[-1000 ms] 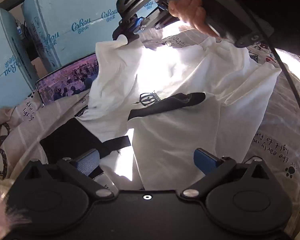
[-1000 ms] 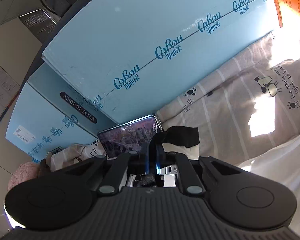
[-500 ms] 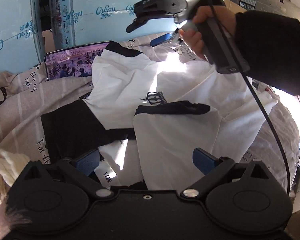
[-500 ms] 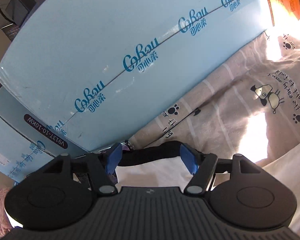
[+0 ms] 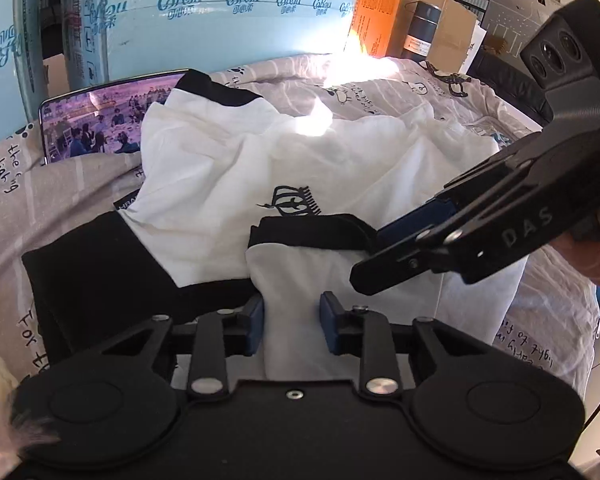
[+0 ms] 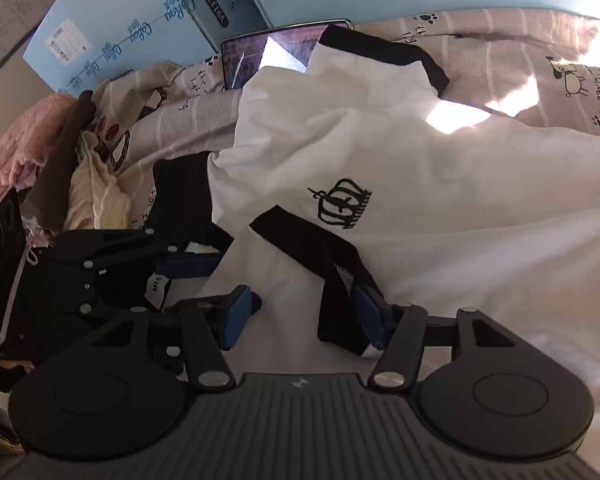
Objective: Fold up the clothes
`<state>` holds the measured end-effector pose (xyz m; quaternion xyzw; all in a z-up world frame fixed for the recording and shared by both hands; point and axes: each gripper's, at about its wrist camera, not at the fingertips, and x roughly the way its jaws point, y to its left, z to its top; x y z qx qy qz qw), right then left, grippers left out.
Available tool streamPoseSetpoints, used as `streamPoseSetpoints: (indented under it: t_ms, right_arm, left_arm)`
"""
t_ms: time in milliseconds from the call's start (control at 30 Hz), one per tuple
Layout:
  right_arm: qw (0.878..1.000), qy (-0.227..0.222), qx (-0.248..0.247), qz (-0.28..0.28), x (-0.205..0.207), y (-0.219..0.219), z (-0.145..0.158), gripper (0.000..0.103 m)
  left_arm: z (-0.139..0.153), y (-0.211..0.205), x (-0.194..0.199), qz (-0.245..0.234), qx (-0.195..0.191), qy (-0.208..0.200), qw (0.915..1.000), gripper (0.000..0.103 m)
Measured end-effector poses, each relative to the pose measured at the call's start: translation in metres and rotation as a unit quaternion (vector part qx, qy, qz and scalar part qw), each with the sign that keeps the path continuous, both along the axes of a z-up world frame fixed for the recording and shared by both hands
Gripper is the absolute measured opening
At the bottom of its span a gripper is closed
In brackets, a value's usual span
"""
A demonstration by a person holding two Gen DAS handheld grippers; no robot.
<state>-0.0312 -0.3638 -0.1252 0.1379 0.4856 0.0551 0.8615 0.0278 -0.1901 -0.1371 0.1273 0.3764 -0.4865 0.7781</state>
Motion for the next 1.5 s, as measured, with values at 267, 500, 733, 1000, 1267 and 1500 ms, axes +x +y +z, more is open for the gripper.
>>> streamPoseSetpoints:
  t_ms: [267,500,733,1000,1267,1500]
  right_arm:
    - [0.997,-0.067,0.031,-0.026,-0.042,0.015,0.042,0.000]
    - [0.993,-0.097,0.020,-0.066,-0.118,0.048,0.082,0.000]
    - [0.983,-0.074,-0.017,-0.166,-0.139,0.046,0.058,0.018]
    - [0.986,-0.070,-0.047,-0.143,-0.072,0.019,0.040,0.048]
    - [0.995,-0.030,-0.054,-0.084,-0.020,-0.002,0.012,0.049]
    - [0.998,-0.009,-0.053,-0.041,-0.005,-0.005,-0.008,0.047]
  left_arm:
    - [0.032,0.020,-0.026,-0.053,-0.059,-0.008,0.9968,0.013]
    - [0.063,0.049,-0.073,-0.156,-0.109,0.007,0.9817,0.010]
    - [0.041,0.052,-0.058,-0.072,-0.060,-0.027,0.9952,0.013]
    - [0.029,0.038,-0.023,-0.017,-0.050,-0.043,0.9977,0.045]
    - [0.012,-0.005,0.013,-0.003,-0.020,-0.076,0.9969,0.067]
    - [-0.010,-0.030,0.027,-0.027,0.005,-0.038,0.9989,0.057]
